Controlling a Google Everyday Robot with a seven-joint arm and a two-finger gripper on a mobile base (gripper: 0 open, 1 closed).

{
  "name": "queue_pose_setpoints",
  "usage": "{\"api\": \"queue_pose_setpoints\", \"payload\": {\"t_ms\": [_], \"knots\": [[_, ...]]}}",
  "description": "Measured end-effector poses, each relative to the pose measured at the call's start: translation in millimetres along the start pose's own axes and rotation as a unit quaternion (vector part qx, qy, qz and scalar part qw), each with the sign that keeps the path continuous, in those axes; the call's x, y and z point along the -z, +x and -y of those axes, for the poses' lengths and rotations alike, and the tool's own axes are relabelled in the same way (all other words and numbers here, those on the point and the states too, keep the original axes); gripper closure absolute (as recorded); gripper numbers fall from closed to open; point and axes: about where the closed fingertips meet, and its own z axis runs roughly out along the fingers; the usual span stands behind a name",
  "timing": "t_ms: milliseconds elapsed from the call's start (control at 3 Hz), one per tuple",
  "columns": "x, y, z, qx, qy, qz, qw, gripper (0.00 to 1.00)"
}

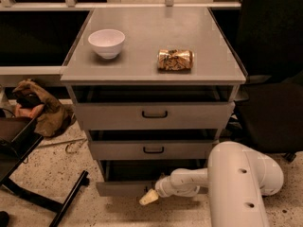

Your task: Open bottom drawer

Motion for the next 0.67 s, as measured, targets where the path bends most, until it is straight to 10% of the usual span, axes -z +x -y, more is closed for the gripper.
{"api": "queue_pose_setpoints", "payload": {"t_ms": [667], "knots": [[26,40,-40,-0.04,-0.026,-0.021,0.9986,0.0]]}}
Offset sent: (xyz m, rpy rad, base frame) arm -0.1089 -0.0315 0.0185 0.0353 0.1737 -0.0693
